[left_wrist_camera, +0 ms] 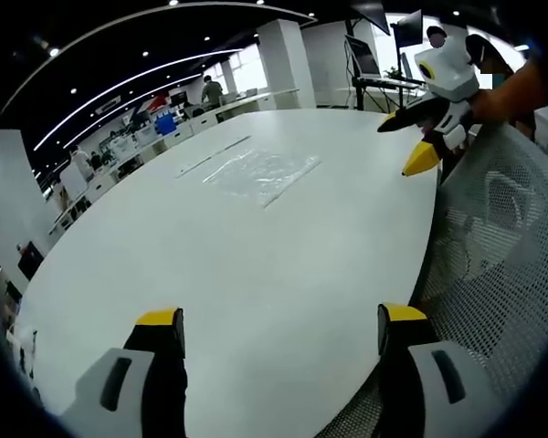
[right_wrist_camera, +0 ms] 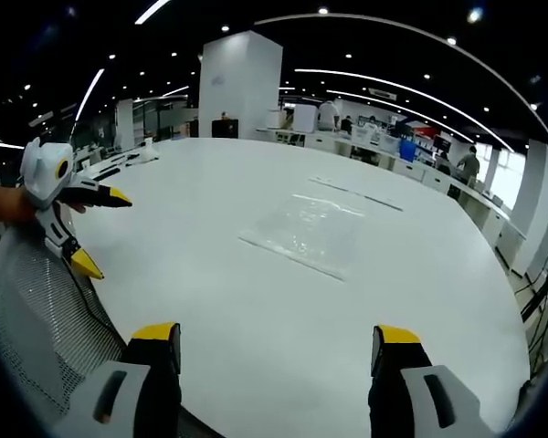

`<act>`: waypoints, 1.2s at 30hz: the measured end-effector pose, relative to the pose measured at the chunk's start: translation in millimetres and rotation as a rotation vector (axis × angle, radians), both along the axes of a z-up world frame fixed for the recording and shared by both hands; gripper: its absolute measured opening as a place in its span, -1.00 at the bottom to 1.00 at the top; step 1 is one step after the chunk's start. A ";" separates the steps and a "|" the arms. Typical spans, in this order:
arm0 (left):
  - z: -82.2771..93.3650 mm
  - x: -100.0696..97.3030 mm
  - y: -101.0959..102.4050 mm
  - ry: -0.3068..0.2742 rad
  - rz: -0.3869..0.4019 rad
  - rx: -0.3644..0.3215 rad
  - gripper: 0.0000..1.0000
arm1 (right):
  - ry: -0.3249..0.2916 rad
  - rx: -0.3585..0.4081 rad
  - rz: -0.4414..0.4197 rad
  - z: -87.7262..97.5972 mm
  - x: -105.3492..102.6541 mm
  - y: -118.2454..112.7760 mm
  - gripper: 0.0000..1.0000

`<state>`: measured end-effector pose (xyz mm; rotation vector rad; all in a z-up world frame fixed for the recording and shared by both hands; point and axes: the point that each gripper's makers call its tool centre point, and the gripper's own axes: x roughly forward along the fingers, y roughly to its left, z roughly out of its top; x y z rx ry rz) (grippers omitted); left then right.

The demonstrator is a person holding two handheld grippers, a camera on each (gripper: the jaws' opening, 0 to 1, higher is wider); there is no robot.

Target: Open the resealable bag by pulling the two sides of the seal apart until the entire bag opening is separated and visibly accessible.

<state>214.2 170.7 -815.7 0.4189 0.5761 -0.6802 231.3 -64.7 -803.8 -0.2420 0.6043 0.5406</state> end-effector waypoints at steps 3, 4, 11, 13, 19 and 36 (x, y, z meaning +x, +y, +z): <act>8.1 6.5 1.0 -0.033 0.031 -0.041 0.90 | -0.006 0.011 -0.013 1.2 1.3 -1.9 0.75; 11.8 8.4 1.0 -0.043 0.041 -0.062 0.92 | -0.010 0.016 -0.017 2.2 2.0 -2.3 0.76; 6.6 5.8 0.7 -0.008 0.051 -0.071 0.98 | -0.027 0.065 -0.046 8.4 5.0 -2.4 0.88; 7.2 6.0 -0.3 0.000 0.057 -0.090 0.98 | -0.028 0.083 -0.058 9.9 5.9 -2.6 0.92; 6.5 5.6 -0.1 0.010 0.066 -0.100 0.98 | -0.036 0.105 -0.061 12.5 6.3 -0.4 0.99; 5.2 4.5 -0.2 0.005 0.053 -0.075 0.98 | 0.010 0.085 -0.045 3.4 1.0 1.6 0.99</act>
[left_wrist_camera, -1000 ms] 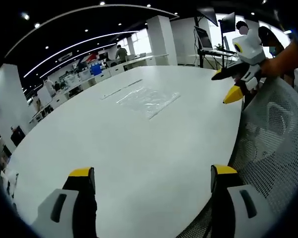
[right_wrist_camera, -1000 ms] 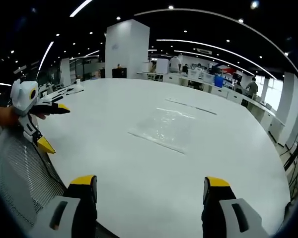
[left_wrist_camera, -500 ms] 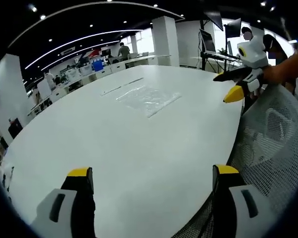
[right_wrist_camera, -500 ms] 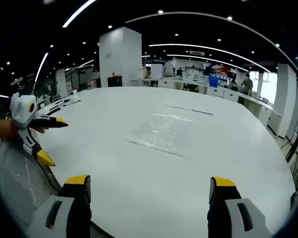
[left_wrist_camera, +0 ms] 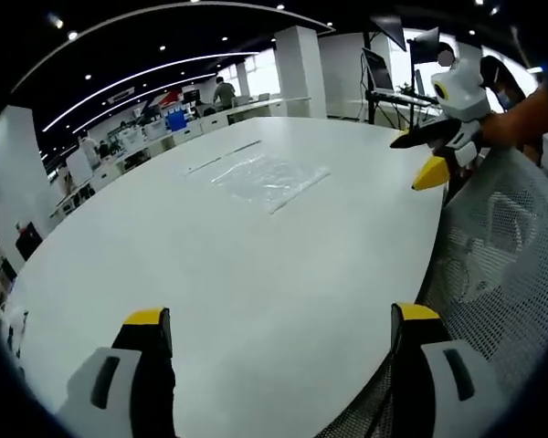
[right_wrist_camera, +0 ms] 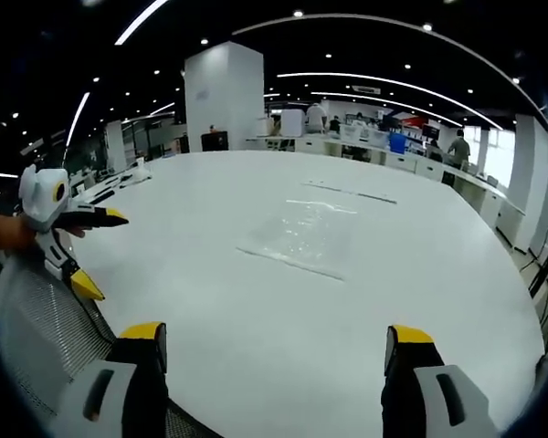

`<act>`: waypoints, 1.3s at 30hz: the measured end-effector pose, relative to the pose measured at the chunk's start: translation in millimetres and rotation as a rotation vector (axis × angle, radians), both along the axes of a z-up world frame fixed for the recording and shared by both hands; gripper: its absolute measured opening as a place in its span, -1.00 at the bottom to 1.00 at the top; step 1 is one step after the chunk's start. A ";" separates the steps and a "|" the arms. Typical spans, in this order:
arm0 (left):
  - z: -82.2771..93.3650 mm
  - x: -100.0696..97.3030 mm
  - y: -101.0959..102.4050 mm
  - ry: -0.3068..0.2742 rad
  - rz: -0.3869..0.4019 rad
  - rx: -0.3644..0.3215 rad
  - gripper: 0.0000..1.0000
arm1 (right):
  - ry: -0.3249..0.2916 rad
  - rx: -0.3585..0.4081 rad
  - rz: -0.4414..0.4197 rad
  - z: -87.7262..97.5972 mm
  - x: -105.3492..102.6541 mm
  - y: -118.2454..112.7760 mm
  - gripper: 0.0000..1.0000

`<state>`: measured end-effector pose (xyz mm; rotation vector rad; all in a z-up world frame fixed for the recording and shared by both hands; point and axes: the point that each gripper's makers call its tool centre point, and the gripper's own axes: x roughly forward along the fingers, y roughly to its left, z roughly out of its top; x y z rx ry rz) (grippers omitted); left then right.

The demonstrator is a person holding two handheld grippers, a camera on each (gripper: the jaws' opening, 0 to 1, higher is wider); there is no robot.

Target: Open the resealable bag by pulling the two sides of the seal apart until the entire bag opening is separated and visibly accessible.

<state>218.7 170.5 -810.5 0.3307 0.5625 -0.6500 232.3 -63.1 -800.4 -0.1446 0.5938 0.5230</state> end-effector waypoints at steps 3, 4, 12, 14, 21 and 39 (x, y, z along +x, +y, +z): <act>1.8 0.8 -0.1 -0.008 0.002 -0.005 0.98 | 0.006 -0.005 0.011 -1.4 -0.3 1.5 0.99; 1.3 0.8 0.2 -0.006 0.002 -0.002 0.98 | 0.006 -0.006 0.014 -1.4 -0.3 2.0 0.99; 1.3 2.2 1.9 -0.013 0.005 0.013 0.98 | 0.009 0.007 0.039 0.4 0.8 7.2 0.99; 0.6 2.0 2.4 -0.008 0.006 0.015 0.98 | 0.013 0.006 0.043 0.8 1.6 7.7 0.99; -1.8 -1.4 0.1 0.020 -0.009 0.012 0.98 | 0.035 0.021 0.063 -0.8 5.5 10.1 0.99; 6.4 17.6 -7.1 0.034 -0.047 0.006 0.97 | 0.055 -0.099 0.270 -3.6 49.9 20.1 0.76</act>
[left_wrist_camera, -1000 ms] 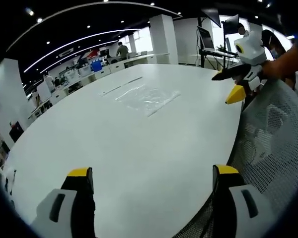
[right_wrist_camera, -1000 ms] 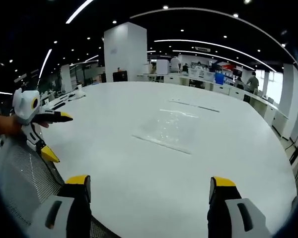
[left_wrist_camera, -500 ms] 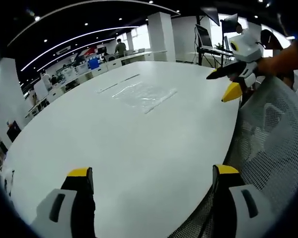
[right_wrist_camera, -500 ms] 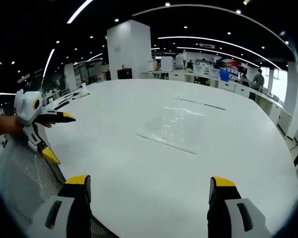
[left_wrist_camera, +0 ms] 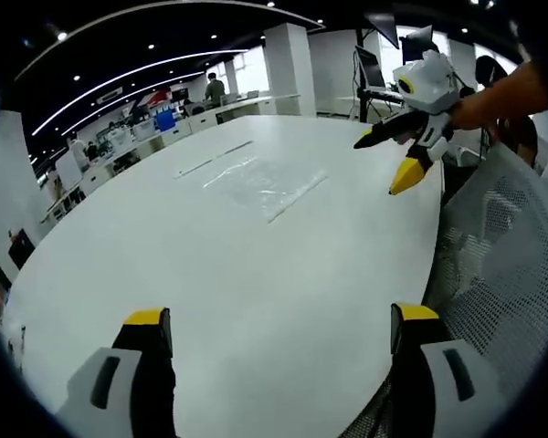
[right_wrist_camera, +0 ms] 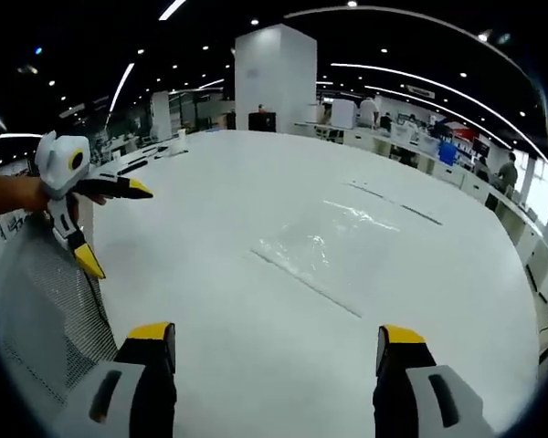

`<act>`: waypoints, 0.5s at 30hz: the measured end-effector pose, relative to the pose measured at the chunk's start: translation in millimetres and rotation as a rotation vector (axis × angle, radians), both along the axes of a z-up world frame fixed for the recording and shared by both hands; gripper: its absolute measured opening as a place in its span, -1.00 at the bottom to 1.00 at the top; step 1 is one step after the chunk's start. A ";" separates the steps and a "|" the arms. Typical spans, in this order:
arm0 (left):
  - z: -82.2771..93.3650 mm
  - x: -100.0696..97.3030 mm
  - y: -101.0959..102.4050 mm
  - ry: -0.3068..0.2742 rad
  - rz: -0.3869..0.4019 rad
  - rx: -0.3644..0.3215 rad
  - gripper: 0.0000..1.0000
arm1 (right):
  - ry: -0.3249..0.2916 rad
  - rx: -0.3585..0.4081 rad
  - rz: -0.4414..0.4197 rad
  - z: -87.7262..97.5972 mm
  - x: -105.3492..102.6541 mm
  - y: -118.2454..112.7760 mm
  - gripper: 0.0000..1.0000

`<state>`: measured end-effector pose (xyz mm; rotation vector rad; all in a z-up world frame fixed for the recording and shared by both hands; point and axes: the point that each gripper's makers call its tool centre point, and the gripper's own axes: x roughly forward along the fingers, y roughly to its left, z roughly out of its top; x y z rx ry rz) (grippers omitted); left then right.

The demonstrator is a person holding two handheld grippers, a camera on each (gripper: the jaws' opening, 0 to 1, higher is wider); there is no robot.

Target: Open the resealable bag by pulling the two sides of the seal apart until the entire bag opening is separated and visibly accessible.

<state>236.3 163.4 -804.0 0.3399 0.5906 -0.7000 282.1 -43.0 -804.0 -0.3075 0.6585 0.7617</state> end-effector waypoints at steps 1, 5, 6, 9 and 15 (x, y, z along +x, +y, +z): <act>1.4 0.5 -0.1 0.004 0.014 -0.016 0.96 | 0.013 -0.006 0.010 -1.1 4.2 1.8 0.72; 3.0 0.4 0.2 0.003 0.020 -0.029 0.94 | 0.021 -0.010 0.041 -2.9 15.7 7.7 0.67; 2.3 -0.1 0.9 0.005 0.018 -0.021 0.93 | 0.022 -0.012 0.056 -4.1 18.9 10.0 0.66; 0.7 -0.6 1.9 0.013 0.026 -0.018 0.90 | 0.040 -0.031 0.077 -10.7 26.4 12.2 0.66; 4.4 2.5 2.5 0.027 0.081 -0.072 0.89 | 0.077 -0.058 0.105 -22.9 40.3 14.2 0.66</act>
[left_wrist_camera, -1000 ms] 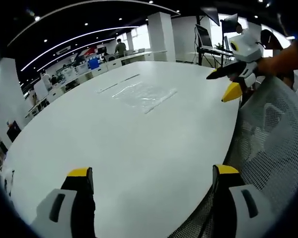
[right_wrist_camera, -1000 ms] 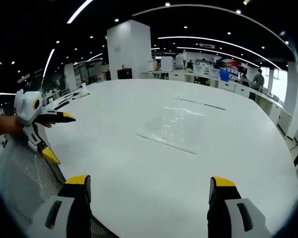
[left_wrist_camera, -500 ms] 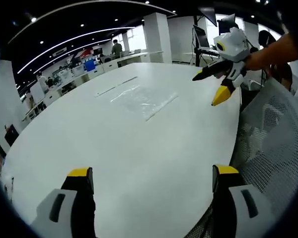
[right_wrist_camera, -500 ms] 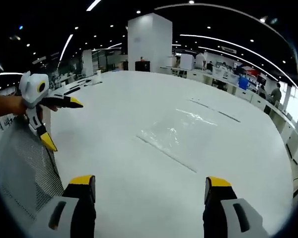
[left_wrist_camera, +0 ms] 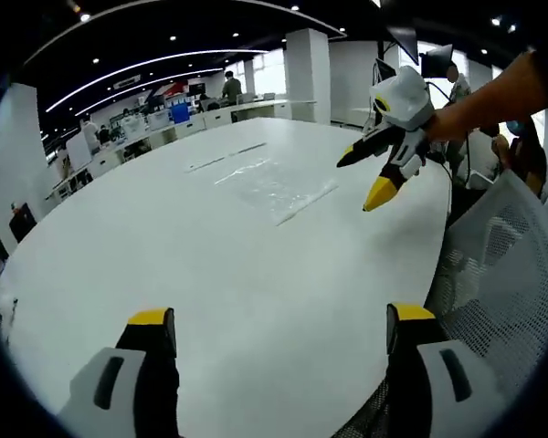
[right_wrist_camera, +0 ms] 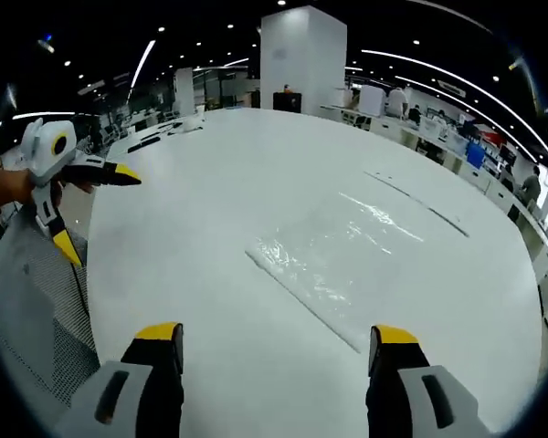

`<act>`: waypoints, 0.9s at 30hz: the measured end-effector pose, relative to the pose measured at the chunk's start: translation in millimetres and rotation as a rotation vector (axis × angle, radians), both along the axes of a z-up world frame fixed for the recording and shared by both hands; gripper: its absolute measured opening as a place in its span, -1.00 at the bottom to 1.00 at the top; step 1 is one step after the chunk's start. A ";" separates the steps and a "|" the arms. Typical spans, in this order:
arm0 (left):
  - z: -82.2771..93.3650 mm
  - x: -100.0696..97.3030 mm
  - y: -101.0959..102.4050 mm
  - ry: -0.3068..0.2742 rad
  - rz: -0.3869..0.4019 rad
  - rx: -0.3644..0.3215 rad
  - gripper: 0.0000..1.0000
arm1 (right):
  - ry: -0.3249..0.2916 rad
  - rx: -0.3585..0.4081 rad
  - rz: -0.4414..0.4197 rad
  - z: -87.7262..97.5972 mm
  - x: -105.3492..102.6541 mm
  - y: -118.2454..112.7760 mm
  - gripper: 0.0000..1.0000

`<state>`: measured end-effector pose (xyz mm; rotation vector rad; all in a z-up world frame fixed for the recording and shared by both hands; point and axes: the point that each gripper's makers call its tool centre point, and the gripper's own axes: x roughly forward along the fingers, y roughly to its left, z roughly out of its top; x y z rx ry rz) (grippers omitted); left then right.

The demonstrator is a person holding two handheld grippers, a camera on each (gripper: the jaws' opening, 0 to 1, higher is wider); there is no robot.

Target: Open the resealable bag by pulling the two sides of the seal apart until the entire bag opening is separated and visibly accessible.

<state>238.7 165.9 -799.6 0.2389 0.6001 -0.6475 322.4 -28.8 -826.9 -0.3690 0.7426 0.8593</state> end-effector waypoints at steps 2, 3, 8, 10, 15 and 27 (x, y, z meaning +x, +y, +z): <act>1.3 2.6 1.4 -0.004 0.014 -0.004 0.90 | 0.015 -0.003 0.003 -2.9 2.5 0.3 0.66; 2.7 3.9 1.5 -0.005 0.020 -0.009 0.89 | 0.022 -0.004 0.005 -4.4 3.7 0.6 0.66; 4.7 5.8 0.6 -0.005 0.024 -0.011 0.86 | 0.055 -0.008 0.009 -14.0 11.9 1.3 0.67; 5.8 7.0 1.4 -0.012 0.026 -0.007 0.86 | 0.065 0.001 0.006 -15.6 13.9 3.4 0.67; 6.3 10.1 3.1 -0.014 0.041 -0.011 0.86 | 0.122 0.011 -0.015 -24.6 14.5 4.6 0.66; 4.2 9.4 6.1 -0.015 0.038 -0.003 0.84 | 0.250 -0.013 0.059 -26.4 -11.0 10.9 -0.17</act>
